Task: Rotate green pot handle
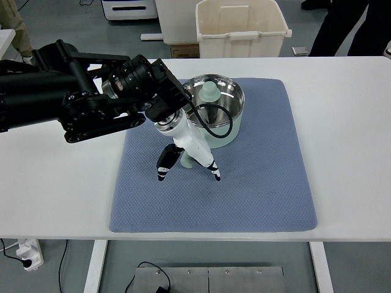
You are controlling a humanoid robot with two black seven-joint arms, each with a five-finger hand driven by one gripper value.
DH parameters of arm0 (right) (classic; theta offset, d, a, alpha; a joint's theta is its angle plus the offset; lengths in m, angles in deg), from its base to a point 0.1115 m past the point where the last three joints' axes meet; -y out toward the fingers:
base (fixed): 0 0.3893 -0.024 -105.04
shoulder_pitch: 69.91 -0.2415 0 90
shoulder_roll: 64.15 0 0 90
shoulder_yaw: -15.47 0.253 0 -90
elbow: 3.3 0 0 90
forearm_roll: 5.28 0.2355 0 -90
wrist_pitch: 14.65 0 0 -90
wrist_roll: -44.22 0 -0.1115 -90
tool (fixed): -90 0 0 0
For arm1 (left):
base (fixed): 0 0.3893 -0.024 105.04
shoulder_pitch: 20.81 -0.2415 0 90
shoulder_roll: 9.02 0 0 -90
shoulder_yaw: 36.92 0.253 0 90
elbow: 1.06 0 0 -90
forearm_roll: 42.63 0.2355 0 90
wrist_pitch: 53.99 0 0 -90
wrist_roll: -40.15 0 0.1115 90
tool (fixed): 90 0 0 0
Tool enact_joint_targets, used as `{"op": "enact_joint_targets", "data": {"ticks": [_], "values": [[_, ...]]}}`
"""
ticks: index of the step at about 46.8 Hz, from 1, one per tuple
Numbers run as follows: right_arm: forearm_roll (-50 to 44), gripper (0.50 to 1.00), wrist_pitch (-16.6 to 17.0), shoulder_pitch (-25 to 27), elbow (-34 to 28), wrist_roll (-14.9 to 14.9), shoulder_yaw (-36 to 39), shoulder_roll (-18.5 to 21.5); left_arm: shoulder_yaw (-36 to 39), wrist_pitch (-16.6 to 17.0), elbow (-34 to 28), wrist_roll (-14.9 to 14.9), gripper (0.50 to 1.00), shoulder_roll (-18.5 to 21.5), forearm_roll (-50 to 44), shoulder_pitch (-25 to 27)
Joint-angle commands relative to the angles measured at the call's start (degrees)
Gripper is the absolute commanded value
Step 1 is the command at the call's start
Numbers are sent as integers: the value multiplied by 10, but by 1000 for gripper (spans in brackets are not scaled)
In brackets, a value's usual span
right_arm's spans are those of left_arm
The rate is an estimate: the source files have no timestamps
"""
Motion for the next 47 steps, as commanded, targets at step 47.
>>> {"op": "enact_joint_targets", "data": {"ticks": [47], "values": [[0, 1000, 0, 0, 0, 0, 0, 0, 87, 0, 30, -37, 1000, 0, 83, 41]]}}
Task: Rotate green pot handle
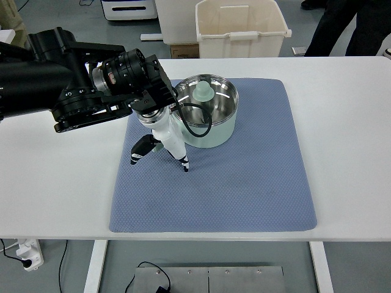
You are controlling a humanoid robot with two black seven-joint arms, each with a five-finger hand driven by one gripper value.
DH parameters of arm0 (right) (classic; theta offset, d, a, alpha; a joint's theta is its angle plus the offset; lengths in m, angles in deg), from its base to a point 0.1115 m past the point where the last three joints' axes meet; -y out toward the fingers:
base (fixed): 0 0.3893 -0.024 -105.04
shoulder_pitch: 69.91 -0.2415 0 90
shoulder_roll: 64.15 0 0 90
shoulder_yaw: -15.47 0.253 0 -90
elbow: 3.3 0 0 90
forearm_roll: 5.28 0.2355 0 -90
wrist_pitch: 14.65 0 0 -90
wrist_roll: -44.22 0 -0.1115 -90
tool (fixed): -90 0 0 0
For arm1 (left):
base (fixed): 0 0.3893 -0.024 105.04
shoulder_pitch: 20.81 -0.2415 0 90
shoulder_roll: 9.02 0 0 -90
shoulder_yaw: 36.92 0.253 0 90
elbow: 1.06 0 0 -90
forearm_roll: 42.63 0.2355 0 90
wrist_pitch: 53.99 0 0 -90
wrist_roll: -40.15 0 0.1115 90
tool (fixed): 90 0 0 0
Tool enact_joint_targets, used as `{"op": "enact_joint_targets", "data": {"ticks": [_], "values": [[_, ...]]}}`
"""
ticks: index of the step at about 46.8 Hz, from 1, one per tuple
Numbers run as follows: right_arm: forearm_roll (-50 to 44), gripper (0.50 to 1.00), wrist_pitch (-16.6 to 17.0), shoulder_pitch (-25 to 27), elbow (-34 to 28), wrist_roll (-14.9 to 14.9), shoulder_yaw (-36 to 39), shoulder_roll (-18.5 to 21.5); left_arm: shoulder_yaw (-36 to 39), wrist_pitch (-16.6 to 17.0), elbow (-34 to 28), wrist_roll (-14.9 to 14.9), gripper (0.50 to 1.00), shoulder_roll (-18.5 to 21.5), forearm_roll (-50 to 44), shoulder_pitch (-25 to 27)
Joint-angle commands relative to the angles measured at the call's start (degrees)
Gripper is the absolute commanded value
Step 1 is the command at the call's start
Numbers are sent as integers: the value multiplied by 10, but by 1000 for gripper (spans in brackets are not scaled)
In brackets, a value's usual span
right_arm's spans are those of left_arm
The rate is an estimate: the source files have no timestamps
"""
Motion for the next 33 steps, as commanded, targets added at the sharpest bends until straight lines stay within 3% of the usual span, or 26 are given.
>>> {"op": "enact_joint_targets", "data": {"ticks": [1, 24, 33], "values": [[0, 1000, 0, 0, 0, 0, 0, 0, 2, 0, 5, 0, 1000, 0, 6, 1], [0, 1000, 0, 0, 0, 0, 0, 0, 6, 0, 44, 10, 1000, -6, 39, 0], [0, 1000, 0, 0, 0, 0, 0, 0, 6, 0, 52, 31, 1000, -7, 50, 0]]}}
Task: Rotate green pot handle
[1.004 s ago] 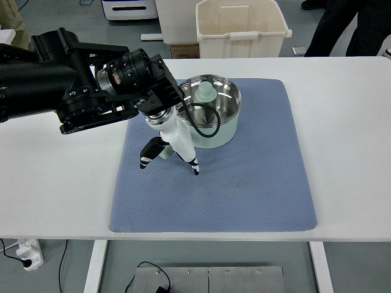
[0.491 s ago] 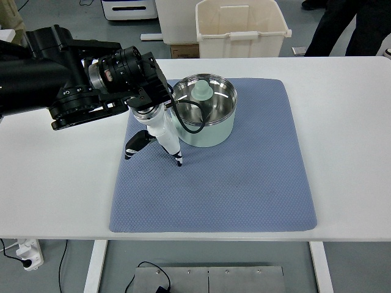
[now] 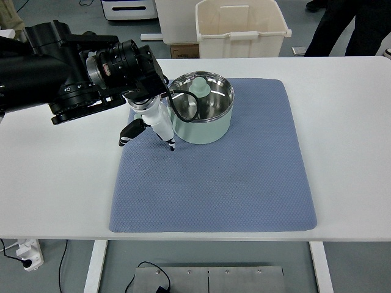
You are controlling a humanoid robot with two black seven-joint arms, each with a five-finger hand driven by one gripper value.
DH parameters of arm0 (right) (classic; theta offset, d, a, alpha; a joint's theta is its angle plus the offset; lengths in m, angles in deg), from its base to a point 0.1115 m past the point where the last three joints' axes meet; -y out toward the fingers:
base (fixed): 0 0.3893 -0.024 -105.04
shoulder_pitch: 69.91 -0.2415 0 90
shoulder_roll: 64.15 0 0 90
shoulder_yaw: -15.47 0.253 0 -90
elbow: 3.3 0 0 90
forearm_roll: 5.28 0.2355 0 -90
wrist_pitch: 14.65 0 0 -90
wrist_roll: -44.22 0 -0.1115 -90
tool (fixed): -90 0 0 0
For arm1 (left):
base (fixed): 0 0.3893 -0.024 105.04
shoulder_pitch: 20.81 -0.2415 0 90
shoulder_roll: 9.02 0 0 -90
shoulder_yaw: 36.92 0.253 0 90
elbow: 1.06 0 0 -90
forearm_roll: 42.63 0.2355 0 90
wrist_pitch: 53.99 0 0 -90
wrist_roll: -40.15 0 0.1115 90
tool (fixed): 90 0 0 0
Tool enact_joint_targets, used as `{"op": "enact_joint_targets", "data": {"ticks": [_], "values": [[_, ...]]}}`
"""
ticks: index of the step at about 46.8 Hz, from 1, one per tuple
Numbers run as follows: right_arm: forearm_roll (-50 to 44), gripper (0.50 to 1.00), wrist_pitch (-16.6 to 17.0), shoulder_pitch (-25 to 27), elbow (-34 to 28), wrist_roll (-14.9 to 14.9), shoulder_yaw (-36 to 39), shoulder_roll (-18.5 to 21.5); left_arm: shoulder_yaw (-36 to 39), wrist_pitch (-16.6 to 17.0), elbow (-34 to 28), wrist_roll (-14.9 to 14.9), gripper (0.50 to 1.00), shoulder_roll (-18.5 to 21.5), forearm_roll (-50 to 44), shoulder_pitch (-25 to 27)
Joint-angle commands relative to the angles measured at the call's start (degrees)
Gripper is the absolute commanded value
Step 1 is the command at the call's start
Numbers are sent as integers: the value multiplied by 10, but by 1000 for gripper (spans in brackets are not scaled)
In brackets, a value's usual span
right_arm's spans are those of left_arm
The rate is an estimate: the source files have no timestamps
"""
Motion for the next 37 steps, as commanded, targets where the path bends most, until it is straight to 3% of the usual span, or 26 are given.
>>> {"op": "enact_joint_targets", "data": {"ticks": [1, 14, 23, 29, 37], "values": [[0, 1000, 0, 0, 0, 0, 0, 0, 0, 0, 2, 7, 1000, -1, 1, 0], [0, 1000, 0, 0, 0, 0, 0, 0, 0, 0, 12, 33, 1000, -3, 1, -3], [0, 1000, 0, 0, 0, 0, 0, 0, 0, 0, 10, 34, 1000, -1, -4, -3], [0, 1000, 0, 0, 0, 0, 0, 0, 0, 0, -1, 26, 1000, -1, -6, -2], [0, 1000, 0, 0, 0, 0, 0, 0, 0, 0, -69, -5, 1000, 8, -5, 0]]}}
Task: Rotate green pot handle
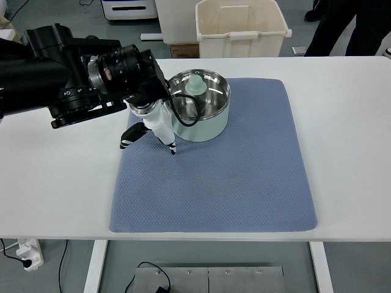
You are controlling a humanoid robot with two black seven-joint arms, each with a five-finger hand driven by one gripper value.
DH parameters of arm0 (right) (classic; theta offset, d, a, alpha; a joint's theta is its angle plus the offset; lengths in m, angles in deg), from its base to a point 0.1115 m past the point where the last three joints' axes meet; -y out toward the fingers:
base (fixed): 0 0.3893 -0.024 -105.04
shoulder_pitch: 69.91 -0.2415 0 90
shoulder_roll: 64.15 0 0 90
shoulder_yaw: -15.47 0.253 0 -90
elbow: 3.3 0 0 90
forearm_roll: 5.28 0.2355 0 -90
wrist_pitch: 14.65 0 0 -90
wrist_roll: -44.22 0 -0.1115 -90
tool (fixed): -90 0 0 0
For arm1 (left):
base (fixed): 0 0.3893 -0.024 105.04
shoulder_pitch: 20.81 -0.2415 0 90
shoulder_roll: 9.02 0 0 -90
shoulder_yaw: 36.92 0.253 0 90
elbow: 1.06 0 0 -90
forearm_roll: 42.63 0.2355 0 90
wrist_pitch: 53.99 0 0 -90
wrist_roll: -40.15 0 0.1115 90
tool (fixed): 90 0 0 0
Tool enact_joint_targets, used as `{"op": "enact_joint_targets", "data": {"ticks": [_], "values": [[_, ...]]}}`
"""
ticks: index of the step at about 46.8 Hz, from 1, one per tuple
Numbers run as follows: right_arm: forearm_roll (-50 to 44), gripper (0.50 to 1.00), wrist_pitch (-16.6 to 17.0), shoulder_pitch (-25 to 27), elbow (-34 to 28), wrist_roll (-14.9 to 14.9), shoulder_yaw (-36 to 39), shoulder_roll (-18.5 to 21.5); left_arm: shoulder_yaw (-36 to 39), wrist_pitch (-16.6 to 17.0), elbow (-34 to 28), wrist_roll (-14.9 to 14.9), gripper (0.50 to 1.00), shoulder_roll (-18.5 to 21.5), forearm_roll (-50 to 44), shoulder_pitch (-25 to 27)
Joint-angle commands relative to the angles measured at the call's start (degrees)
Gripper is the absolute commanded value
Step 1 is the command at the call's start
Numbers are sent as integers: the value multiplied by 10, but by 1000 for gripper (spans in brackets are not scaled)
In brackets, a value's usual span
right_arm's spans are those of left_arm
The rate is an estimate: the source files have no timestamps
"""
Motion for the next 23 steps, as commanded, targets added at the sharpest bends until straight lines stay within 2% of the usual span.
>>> {"op": "enact_joint_targets", "data": {"ticks": [1, 8, 13, 18, 23], "values": [[0, 1000, 0, 0, 0, 0, 0, 0, 0, 0, -35, -11, 1000, 3, 1, 0], [0, 1000, 0, 0, 0, 0, 0, 0, -2, 0, -77, -30, 1000, 4, -13, -2], [0, 1000, 0, 0, 0, 0, 0, 0, -17, 0, -94, -35, 1000, -2, -97, -10], [0, 1000, 0, 0, 0, 0, 0, 0, -45, 0, -93, -27, 1000, -8, -215, -30], [0, 1000, 0, 0, 0, 0, 0, 0, -92, 0, -90, 4, 1000, -15, -310, -47]]}}
